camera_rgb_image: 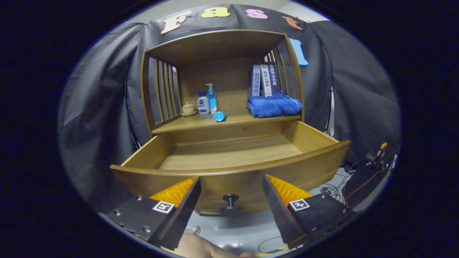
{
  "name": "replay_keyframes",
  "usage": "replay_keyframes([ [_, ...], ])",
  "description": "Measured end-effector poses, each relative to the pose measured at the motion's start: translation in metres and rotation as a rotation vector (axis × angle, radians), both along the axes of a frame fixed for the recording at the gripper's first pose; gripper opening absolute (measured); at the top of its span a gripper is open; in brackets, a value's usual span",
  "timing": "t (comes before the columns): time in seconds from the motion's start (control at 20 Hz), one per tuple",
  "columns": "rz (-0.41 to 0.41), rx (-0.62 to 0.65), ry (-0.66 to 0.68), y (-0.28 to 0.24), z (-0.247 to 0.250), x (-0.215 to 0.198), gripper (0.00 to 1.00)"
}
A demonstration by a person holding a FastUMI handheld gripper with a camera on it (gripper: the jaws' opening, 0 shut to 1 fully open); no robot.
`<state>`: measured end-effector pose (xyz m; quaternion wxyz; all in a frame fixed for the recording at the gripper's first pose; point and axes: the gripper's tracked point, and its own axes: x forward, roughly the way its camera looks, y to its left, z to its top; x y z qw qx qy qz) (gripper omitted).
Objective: Pull open the drawer, take out the items inside it, and place them on the countertop above the cabinet.
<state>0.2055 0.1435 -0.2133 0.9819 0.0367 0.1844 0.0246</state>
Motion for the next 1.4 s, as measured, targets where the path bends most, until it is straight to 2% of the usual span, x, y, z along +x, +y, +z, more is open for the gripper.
replay_keyframes([
  [0.3,0.040,-0.005,-0.017,0.006,-0.001,0.004,0.99],
  [0.6,0.025,-0.001,-0.031,0.010,-0.001,0.019,0.99],
  [1.4,0.010,0.013,-0.053,0.025,0.001,0.154,1.00],
])
